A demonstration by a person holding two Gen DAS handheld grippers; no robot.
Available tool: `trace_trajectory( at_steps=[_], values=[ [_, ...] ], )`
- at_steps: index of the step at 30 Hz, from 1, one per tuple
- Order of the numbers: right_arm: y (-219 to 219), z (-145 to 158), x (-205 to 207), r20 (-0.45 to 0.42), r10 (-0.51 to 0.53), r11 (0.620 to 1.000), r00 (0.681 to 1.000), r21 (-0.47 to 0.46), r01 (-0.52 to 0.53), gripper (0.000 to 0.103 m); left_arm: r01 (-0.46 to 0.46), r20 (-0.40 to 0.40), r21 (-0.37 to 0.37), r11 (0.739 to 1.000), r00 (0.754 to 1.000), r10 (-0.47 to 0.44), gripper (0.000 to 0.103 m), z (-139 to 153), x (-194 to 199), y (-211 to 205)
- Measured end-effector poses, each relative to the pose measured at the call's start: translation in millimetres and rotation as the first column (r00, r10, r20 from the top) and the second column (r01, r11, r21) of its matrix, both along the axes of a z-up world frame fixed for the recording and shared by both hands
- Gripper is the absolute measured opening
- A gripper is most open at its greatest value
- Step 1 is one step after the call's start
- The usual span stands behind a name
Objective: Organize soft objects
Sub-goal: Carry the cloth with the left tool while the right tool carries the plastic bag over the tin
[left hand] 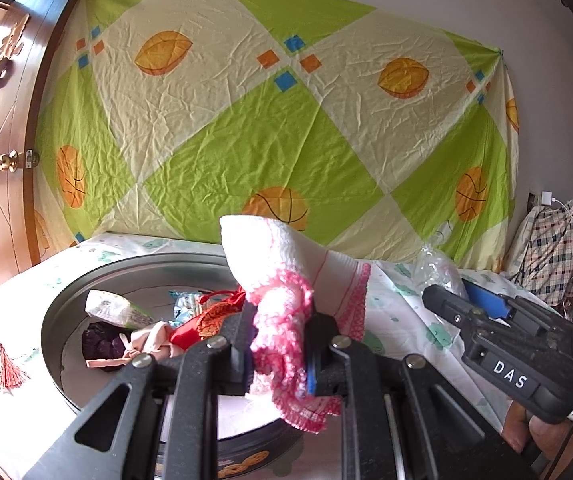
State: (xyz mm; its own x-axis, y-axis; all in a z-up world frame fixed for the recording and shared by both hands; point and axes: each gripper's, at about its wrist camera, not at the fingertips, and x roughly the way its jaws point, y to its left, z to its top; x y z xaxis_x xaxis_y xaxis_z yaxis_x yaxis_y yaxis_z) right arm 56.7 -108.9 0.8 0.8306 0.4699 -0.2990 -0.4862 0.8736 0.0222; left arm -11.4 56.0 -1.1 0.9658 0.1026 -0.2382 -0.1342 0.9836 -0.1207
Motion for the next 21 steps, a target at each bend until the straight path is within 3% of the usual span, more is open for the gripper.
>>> trace_trajectory(
  at_steps=[21],
  values=[
    [39, -2, -4, 0.001, 0.055, 0.998, 0.998, -0.024, -0.055, 0.045, -0.066, -0.009, -0.028, 0.997, 0.998, 0.065, 0.016, -8, -9, 40]
  ],
)
